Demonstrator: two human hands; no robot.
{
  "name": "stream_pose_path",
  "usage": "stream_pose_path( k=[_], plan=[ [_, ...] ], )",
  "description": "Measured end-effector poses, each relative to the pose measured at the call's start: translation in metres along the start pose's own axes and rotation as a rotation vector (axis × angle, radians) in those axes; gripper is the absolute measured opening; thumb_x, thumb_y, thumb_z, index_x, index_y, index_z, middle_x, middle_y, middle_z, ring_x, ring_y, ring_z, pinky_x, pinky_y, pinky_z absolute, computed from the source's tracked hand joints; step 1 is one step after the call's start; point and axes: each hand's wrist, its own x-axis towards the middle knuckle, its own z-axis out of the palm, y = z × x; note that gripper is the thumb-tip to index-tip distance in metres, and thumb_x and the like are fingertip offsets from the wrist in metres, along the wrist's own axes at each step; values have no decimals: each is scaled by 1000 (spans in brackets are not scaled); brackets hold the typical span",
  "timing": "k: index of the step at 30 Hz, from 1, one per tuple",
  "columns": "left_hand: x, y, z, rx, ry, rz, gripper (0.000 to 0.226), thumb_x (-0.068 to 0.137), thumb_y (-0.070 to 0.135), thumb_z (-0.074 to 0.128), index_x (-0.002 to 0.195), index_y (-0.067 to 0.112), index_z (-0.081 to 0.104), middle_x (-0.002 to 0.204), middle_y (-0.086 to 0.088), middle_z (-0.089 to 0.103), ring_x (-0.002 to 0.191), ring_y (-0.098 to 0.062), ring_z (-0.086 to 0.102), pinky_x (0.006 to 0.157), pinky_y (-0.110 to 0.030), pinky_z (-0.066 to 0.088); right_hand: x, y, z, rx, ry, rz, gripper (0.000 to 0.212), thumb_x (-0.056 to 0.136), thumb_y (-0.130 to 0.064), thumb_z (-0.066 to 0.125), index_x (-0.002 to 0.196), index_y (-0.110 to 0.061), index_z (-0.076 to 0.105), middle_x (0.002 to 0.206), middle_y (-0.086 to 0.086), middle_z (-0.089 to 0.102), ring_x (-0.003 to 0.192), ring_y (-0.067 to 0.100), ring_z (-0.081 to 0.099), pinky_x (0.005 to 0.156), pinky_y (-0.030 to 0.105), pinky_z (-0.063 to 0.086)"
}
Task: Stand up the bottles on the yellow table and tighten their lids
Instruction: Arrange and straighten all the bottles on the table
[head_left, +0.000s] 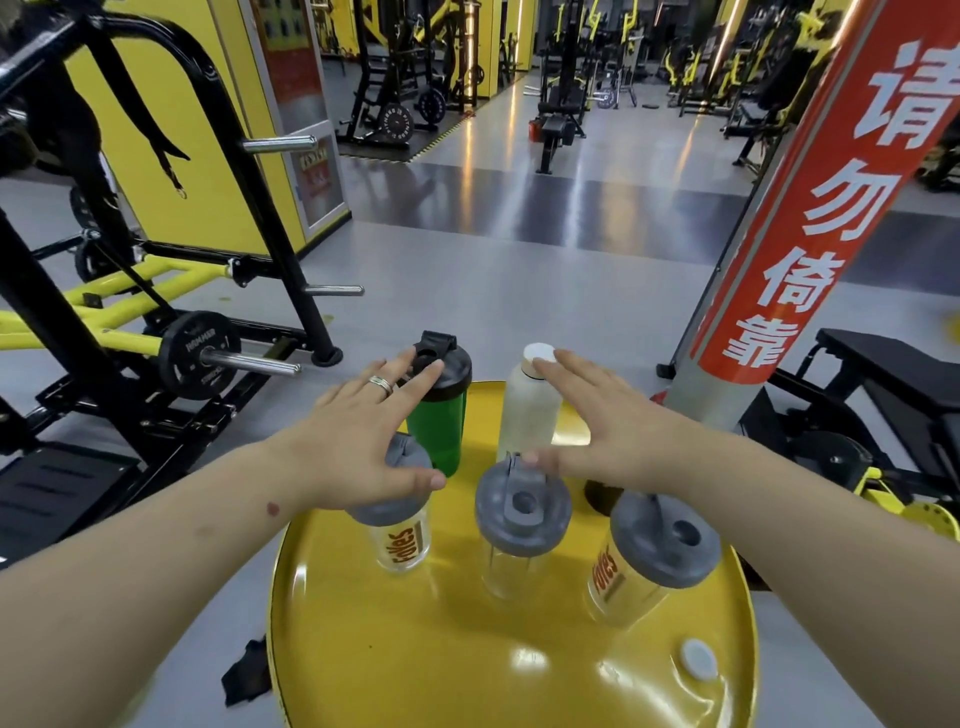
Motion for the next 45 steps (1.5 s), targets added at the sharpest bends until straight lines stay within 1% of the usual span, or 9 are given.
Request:
stream_pose_path(
  k=[3, 7, 18, 22, 27, 32, 35, 40, 45],
  plan=[
    [3, 14, -4, 2, 61, 32, 104, 78, 89, 35, 157, 45, -15, 171, 6, -15, 158, -22, -8, 124, -47, 10, -12, 19, 1, -4, 138, 150, 95, 90, -79, 37, 165, -29, 9, 175, 5, 6, 161, 24, 6, 128, 47, 14],
    [3, 50, 2, -15, 67, 91, 97, 82, 86, 31, 159, 44, -11, 170, 10, -16, 157, -18, -14, 125, -45, 5, -34, 39, 18, -104, 124, 303, 91, 94, -77, 28, 164, -20, 17, 172, 12, 17, 158, 31, 14, 127, 49, 16],
    [-3, 98, 27, -25, -79, 169, 77, 89, 76, 6, 160, 48, 1, 170, 14, -13, 156, -15, -19, 126, -42, -1, -41, 48, 35, -7, 48, 340, 91, 96, -75, 25, 165, -17, 13, 175, 10, 6, 161, 27, 5, 127, 42, 8],
    [-6, 101, 25, -40, -92, 150, 69, 97, 69, 20, 160, 47, 1, 171, 14, -8, 156, -13, -15, 126, -41, 0, -40, 52, 36, 12, 78, 309, 89, 96, -75, 24, 164, -17, 19, 173, 12, 15, 159, 30, 12, 127, 45, 13],
    [-16, 99, 20, -129, -50, 94, 73, 96, 70, 27, 161, 43, 3, 171, 16, -2, 157, -9, -10, 127, -42, 8, -40, 56, 35, 53, 182, 238, 74, 99, -66, 31, 150, -13, 45, 151, 8, 51, 137, 26, 45, 114, 42, 37],
    [-31, 75, 10, -123, 8, 118, 76, 94, 73, 27, 161, 43, 5, 171, 16, 4, 157, -8, -9, 127, -39, 8, -55, 46, 35, 154, 276, 259, 70, 99, -61, 33, 152, -18, 46, 151, 1, 53, 139, 21, 45, 116, 43, 39],
    [-41, 43, 0, -35, 48, 85, 88, 84, 80, 35, 160, 44, 8, 171, 14, 6, 158, -15, -5, 125, -38, 9, -76, 38, 32, 228, 377, 328, 55, 101, -50, 50, 149, -24, 51, 143, -4, 59, 129, 18, 53, 106, 39, 47],
    [-43, -3, 7, -143, -149, 36, 123, 58, 83, 68, 157, 53, 0, 169, 14, -2, 154, -19, 17, 120, -36, 30, -101, 10, 28, 222, 279, 276, 90, 73, -70, 71, 152, -39, 40, 144, -24, 40, 141, 6, 36, 110, 32, 39],
    [-31, -17, 26, -218, -36, 61, 102, 68, 44, 83, 150, 54, 23, 154, 14, 21, 134, -19, 44, 99, -27, 46, -54, -49, 34, 6, -8, 102, 114, 67, -60, 83, 159, -43, 20, 157, -25, 30, 145, 4, 33, 114, 31, 39]
  ],
)
